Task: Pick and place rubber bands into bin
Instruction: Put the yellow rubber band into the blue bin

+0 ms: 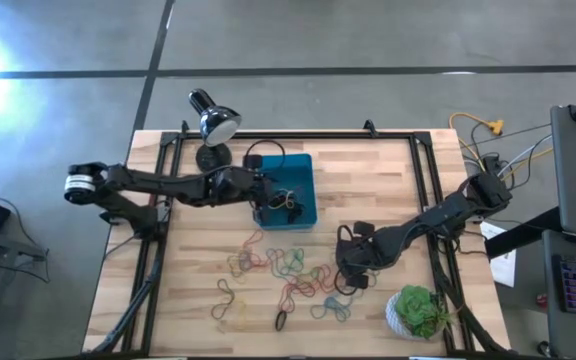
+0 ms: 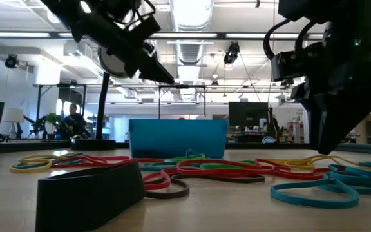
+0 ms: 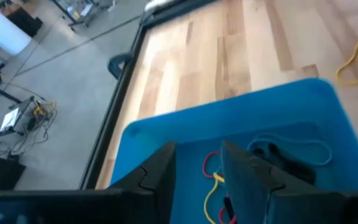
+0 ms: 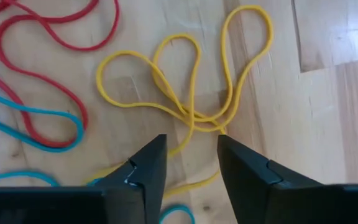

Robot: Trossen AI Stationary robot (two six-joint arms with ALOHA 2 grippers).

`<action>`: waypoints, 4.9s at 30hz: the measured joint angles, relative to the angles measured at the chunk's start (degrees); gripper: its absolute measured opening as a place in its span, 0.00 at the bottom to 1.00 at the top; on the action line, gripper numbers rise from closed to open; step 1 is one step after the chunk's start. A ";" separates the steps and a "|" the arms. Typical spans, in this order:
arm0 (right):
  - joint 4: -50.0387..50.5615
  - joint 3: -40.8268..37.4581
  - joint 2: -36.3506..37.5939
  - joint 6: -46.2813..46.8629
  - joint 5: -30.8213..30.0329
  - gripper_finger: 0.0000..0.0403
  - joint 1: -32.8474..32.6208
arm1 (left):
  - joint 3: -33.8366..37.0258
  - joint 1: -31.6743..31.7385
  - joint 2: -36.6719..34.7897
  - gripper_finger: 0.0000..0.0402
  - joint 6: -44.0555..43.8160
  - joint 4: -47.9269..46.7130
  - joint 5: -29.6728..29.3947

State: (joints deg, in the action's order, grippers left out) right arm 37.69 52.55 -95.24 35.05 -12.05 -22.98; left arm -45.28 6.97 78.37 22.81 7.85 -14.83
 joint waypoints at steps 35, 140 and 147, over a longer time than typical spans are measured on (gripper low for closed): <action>-2.79 0.22 0.27 -4.15 0.03 0.02 0.49 | 0.66 -9.06 -23.66 0.28 -15.97 -26.53 0.04; 20.62 14.21 -0.99 -9.49 0.04 0.02 9.49 | 18.18 -26.92 -19.41 0.28 -38.38 -12.36 5.74; 12.95 12.74 0.37 -15.19 4.15 0.12 9.49 | 18.18 -26.89 -19.41 0.28 -38.38 -12.41 5.31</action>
State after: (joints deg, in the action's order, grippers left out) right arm 50.63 65.30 -94.87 19.86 -7.90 -13.50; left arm -27.09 -19.92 58.96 -15.57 -4.56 -9.52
